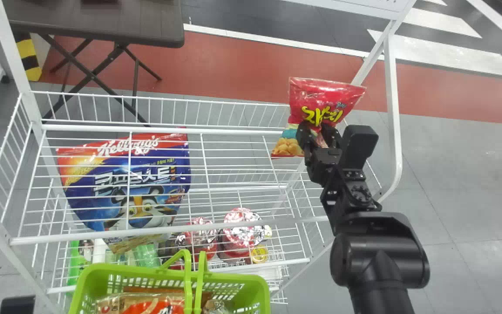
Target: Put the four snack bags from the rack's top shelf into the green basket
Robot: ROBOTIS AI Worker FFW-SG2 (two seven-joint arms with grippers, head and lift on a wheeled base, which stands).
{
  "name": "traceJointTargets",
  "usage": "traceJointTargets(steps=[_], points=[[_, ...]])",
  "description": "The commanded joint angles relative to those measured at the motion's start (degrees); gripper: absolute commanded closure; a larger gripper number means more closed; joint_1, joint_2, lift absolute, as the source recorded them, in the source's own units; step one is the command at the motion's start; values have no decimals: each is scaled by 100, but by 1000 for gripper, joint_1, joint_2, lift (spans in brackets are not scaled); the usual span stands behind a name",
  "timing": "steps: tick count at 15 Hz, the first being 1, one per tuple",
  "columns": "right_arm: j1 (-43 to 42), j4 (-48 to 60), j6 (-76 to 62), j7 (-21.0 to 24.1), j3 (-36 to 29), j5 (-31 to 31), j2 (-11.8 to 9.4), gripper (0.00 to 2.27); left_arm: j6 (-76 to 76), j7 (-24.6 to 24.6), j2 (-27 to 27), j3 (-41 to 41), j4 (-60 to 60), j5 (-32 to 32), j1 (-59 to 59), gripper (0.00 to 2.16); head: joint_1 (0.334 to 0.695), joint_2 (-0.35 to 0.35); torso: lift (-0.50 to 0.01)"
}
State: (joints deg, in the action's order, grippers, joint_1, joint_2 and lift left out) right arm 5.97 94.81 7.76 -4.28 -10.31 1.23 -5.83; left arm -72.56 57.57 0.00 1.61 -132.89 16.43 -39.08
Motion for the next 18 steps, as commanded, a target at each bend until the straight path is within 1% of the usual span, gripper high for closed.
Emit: traceJointTargets(steps=[1, 3, 5, 6, 9, 10, 11, 12, 13, 14, 15, 16, 18], points=[[343, 477, -59, -11, -24, 211, -6, 2159, 0, 0, 15, 6, -26, 0, -21, 2145, 695, -350, 0], [765, 1083, 46, -20, -33, 413, -6, 2159, 0, 9, 15, 6, -44, 0, -38, 2145, 695, -350, 0], [1337, 1909, 134, -99, 20, 651, -6, 2159, 0, 18, 15, -3, -53, 0, -56, 2145, 695, -350, 0], [1671, 2410, 468, -170, 64, 827, 3, 2159, 0, 18, 15, -21, -70, 0, -56, 2145, 695, -350, 0], [2901, 3711, 802, -319, 37, 1459, -6, 2159, 0, 27, 15, -65, -88, 18, -82, 2145, 695, -350, 0], [3384, 4098, 872, -504, 20, 1609, 3, 2159, 0, 18, 15, -65, -88, 18, -82, 2145, 695, -350, 0], [3762, 4388, 978, -565, 29, 1679, -6, 2159, 0, 27, 15, -74, -88, 27, -91, 2145, 695, -350, 0], [3850, 4485, 1488, -697, 20, 1855, -32, 2159, 0, 35, 15, -91, -88, 27, -109, 2145, 695, -350, 0], [3859, 4520, 2208, -864, -86, 2206, -68, 2159, 17, 62, 15, -109, -88, 44, -144, 2145, 695, -350, 0], [3956, 4581, 2718, -1031, -165, 2417, -85, 2159, 17, 53, 15, -117, -88, 44, -161, 2145, 695, -350, 0], [4052, 4599, 2788, -1189, -156, 2417, -112, 2159, 35, 35, 15, -117, -88, 44, -161, 2145, 695, -350, 0], [4079, 4634, 3263, -1312, -156, 2505, -156, 2159, 53, 35, 15, -179, -88, 44, -170, 2145, 695, -350, 0], [4184, 4722, 4089, -1453, -112, 2620, -173, 2159, 53, 35, 15, -302, -88, 88, -170, 2145, 695, -350, 0]])
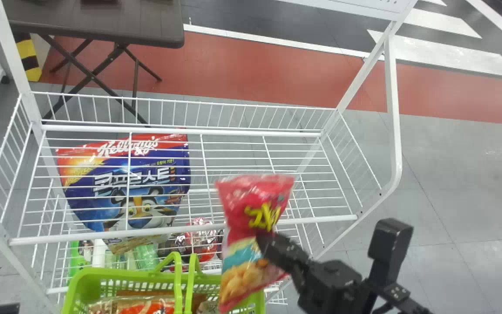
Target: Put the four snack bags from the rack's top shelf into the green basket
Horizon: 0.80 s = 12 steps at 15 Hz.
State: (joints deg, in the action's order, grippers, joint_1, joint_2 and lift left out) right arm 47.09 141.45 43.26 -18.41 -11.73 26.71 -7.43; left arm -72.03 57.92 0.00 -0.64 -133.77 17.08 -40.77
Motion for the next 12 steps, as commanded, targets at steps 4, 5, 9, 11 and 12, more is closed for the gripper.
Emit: traceJointTargets(steps=[4, 5, 9, 11, 12], points=[[125, -83, 2033, -400, 136, 502, -12, 2159, 87, -53, 15, -130, -26, 59, -1, 2145, 695, -350, 0], [125, -127, 2121, -444, 268, 484, -12, 2159, 70, -70, 15, -130, -26, 59, -1, 2145, 695, -350, 0], [89, -496, 2262, -453, 435, 458, -100, 2159, 87, -70, 15, -121, -17, 59, 16, 2145, 695, -350, 0], [54, -645, 1875, -303, 391, 291, -153, 2145, 105, -79, 15, -121, -9, 59, 34, 2145, 695, -350, 0], [28, -645, 1734, -171, 321, 273, -153, 1882, 105, -79, 15, -112, -9, 59, 51, 2145, 695, -350, 0]])
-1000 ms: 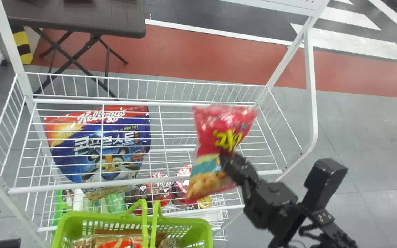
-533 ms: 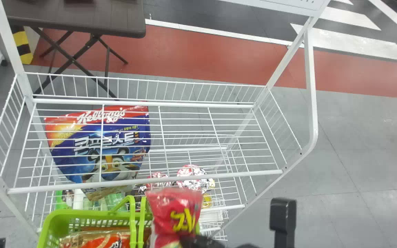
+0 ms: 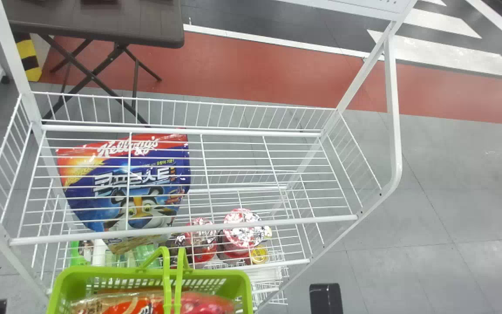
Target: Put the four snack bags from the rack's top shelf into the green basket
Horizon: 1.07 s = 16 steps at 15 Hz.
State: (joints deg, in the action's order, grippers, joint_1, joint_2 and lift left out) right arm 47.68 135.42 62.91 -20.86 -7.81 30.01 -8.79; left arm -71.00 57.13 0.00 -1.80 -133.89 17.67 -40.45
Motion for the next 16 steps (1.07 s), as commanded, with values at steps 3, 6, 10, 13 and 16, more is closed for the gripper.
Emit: traceJointTargets(steps=[3, 6, 10, 13, 16], points=[[-66, 28, -547, 214, -133, -188, -18, -2, 37, -44, 15, 75, 21, -26, 46, 2145, 695, -350, 0], [-137, 133, -881, 214, -10, -434, -27, 53, 37, -53, 15, 66, 12, -26, 46, 2145, 695, -350, 0], [-181, 125, -2516, 205, 298, -891, -35, 63, 37, -70, 15, 49, 3, -9, 19, 2145, 695, -350, 0], [-128, 98, -4432, 214, 553, -1348, 0, 63, 19, -132, 15, 57, 3, -9, 19, 2145, 695, -350, 0], [4, 142, -5750, 996, 1098, -2289, 0, 63, 19, -123, 15, 66, 3, -9, 2, 2145, 695, -350, 0]])
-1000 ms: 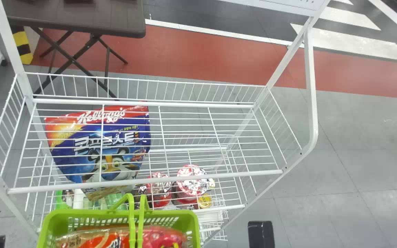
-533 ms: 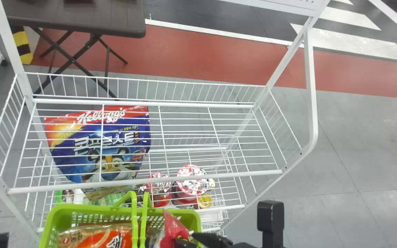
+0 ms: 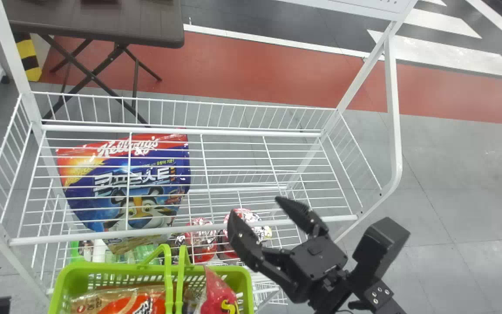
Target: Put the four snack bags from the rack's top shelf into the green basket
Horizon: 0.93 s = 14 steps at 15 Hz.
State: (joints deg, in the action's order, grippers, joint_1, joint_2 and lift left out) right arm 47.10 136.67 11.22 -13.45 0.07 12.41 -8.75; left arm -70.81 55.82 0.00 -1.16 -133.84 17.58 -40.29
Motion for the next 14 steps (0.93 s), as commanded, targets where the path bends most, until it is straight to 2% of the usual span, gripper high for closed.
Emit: traceJointTargets(steps=[1, 4, 14], points=[[80, 53, -634, 467, 459, -714, -22, 63, 0, 16, 15, -7, -1, 0, -14, 2145, 695, -350, 0], [98, 79, -616, 607, 388, -644, -4, 66, 0, 69, 15, -24, -10, 35, -40, 2145, 695, -335, 0], [212, 132, -774, 625, 274, -600, 5, 66, 0, 122, 15, -59, -28, 62, -93, 2145, 695, -350, 0]])
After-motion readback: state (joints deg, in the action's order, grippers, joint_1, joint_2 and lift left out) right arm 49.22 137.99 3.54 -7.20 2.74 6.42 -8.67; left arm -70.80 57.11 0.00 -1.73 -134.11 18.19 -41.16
